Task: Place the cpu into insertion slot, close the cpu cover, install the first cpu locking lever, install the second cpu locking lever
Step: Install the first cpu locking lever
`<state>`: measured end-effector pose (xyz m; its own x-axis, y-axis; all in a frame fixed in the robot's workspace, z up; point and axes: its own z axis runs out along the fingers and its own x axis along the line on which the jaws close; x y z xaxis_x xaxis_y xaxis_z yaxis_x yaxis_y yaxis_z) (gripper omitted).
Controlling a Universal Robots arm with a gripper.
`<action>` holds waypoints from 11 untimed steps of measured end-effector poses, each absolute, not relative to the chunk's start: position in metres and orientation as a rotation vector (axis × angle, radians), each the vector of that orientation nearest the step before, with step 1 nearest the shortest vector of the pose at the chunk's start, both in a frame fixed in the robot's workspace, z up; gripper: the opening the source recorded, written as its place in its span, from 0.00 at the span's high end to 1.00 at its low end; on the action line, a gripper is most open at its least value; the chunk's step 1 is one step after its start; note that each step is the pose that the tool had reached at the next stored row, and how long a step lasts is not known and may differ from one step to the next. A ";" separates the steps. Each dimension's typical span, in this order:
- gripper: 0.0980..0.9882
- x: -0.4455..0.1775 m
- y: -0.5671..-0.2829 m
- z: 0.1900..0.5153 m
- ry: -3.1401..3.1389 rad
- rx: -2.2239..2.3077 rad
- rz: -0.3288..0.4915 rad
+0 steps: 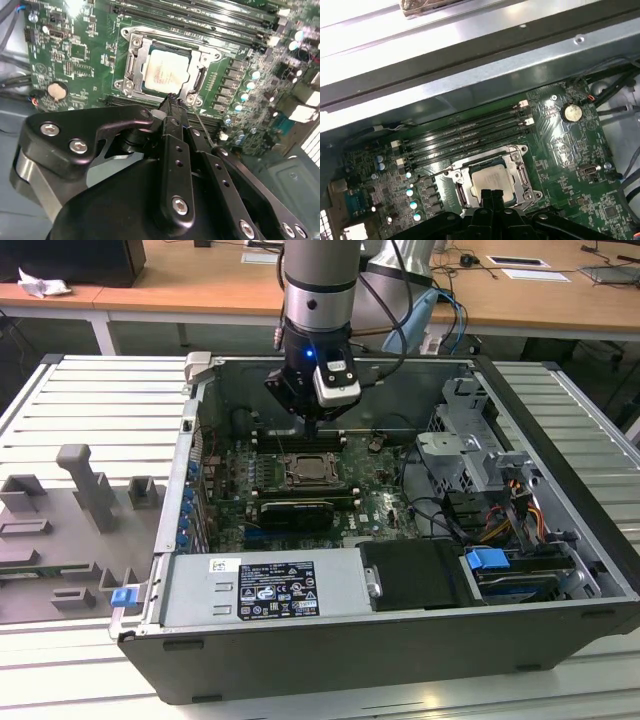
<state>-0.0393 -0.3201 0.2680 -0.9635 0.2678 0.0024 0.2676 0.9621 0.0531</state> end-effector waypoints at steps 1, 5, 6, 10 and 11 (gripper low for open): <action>0.99 -0.039 -0.320 0.268 3.114 0.378 0.083; 0.99 -0.039 -0.320 0.268 3.131 0.221 0.084; 0.99 -0.039 -0.320 0.268 3.134 0.193 0.084; 0.99 -0.039 -0.320 0.268 3.140 0.092 0.084; 0.99 -0.039 -0.320 0.268 3.141 0.064 0.084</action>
